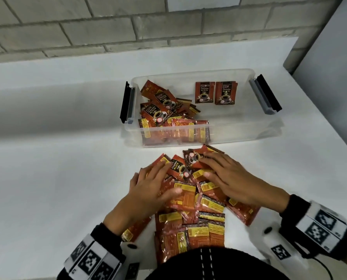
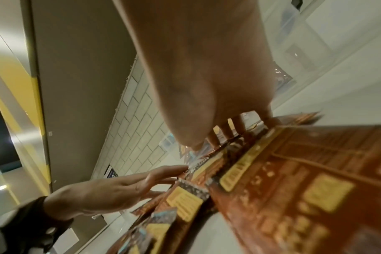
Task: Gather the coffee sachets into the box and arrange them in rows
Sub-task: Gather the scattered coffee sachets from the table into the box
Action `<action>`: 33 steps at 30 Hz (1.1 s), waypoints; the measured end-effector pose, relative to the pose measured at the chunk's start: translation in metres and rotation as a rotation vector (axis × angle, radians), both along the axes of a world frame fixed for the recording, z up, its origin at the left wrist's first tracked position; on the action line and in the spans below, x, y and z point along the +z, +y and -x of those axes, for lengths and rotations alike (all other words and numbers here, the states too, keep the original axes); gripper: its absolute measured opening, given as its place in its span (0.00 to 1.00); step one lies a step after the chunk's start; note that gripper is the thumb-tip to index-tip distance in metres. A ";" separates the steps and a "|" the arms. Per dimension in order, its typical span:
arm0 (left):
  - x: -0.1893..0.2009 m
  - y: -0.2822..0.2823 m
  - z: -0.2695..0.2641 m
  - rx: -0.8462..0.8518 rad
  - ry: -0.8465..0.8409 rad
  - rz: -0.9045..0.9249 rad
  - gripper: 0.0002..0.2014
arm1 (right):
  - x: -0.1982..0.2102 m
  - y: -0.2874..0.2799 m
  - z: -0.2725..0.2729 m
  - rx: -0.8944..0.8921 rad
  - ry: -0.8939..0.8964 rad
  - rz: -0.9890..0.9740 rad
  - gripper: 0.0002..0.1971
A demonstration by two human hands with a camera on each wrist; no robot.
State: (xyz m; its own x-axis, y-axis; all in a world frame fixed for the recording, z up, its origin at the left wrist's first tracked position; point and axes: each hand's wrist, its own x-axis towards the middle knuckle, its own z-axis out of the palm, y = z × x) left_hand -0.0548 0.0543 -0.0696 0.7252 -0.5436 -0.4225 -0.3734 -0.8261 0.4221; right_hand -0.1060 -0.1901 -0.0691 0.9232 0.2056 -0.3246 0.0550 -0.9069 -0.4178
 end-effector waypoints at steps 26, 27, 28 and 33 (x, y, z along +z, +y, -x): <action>-0.011 0.040 0.035 -0.193 -0.084 0.202 0.60 | 0.016 0.001 0.044 0.164 0.086 0.076 0.61; -0.011 0.038 0.038 -0.205 -0.094 0.194 0.62 | 0.019 0.004 0.049 0.208 0.072 0.115 0.62; -0.013 0.035 0.041 -0.225 -0.120 0.167 0.63 | 0.018 0.009 0.053 0.262 0.066 0.161 0.62; -0.024 0.016 0.040 -0.220 -0.195 0.156 0.59 | 0.003 0.011 0.049 0.371 0.069 0.236 0.54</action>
State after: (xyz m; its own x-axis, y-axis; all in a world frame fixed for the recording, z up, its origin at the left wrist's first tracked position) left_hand -0.0944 0.0705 -0.0935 0.6425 -0.7432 -0.1866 -0.6216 -0.6479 0.4403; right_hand -0.1546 -0.1788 -0.0663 0.7758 0.4315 -0.4603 0.3738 -0.9021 -0.2156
